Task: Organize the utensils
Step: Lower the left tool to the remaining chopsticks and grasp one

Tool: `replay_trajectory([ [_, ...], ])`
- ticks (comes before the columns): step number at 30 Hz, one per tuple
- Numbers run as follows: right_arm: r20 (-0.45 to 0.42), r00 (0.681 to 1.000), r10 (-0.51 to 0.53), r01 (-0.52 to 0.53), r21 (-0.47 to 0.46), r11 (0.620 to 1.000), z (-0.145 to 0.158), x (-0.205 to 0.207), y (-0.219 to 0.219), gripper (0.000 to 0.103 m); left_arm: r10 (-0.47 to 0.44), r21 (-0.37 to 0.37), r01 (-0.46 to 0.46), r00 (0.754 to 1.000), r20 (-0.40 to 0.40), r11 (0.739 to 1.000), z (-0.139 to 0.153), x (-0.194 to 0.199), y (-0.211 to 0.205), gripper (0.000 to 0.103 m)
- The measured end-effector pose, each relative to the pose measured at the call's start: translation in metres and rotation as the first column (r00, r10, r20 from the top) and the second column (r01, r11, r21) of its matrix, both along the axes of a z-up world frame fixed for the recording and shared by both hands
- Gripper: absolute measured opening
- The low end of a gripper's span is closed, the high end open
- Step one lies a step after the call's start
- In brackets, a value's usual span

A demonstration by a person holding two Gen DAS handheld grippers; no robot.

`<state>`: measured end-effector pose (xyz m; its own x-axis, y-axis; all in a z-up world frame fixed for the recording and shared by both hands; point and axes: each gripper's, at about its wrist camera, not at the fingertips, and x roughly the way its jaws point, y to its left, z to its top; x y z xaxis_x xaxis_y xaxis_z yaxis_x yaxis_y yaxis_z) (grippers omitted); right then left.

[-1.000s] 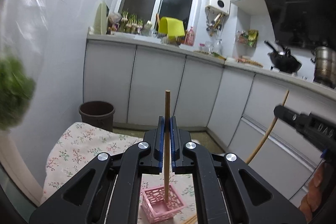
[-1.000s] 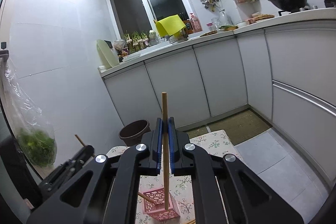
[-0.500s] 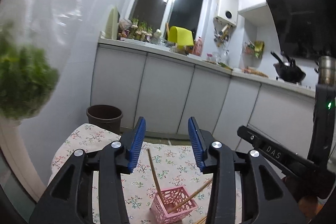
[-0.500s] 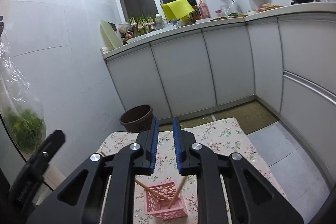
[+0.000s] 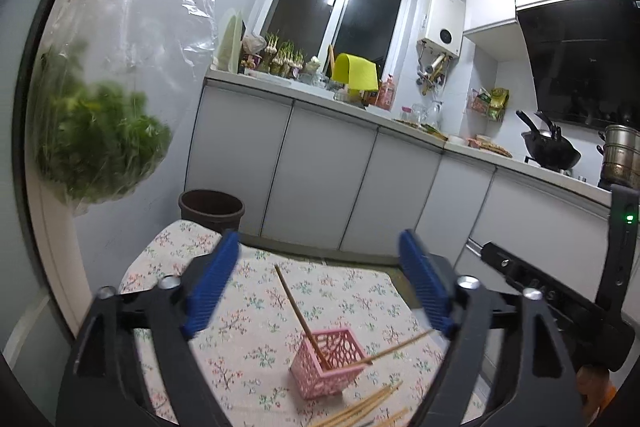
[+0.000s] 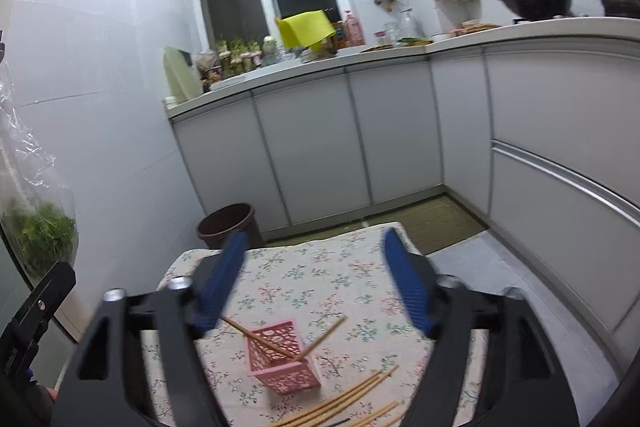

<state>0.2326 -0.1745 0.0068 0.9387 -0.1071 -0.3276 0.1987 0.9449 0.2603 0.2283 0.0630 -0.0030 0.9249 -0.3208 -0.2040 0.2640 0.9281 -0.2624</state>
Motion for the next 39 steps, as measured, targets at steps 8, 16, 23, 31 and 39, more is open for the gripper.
replay_trajectory([
  [8, -0.085, 0.992, -0.089, 0.09, 0.012, 0.996, -0.022, -0.05, -0.023, 0.096, -0.035, 0.089, 0.04, 0.998, -0.047, 0.995, -0.005, -0.023, -0.013, 0.096],
  [16, -0.152, 0.977, -0.152, 0.147, -0.047, 0.988, -0.042, -0.083, -0.028, 0.096, -0.039, 0.163, 0.055, 0.994, -0.1, 0.985, -0.019, -0.043, -0.033, 0.096],
  [23, -0.187, 0.968, -0.164, 0.155, -0.065, 0.986, -0.052, -0.1, -0.03, 0.096, -0.057, 0.25, 0.084, 0.992, -0.113, 0.965, -0.026, -0.061, -0.057, 0.096],
  [31, -0.302, 0.912, -0.276, 0.273, -0.054, 0.96, -0.075, -0.127, -0.067, 0.096, -0.241, 0.327, 0.385, 0.883, -0.404, 0.863, -0.055, -0.038, -0.094, 0.096],
  [39, -0.431, 0.872, -0.232, 0.335, 0.181, 0.925, -0.118, -0.134, -0.126, 0.096, -0.321, 0.338, 0.69, 0.64, -0.698, 0.64, -0.118, -0.01, -0.158, 0.096],
])
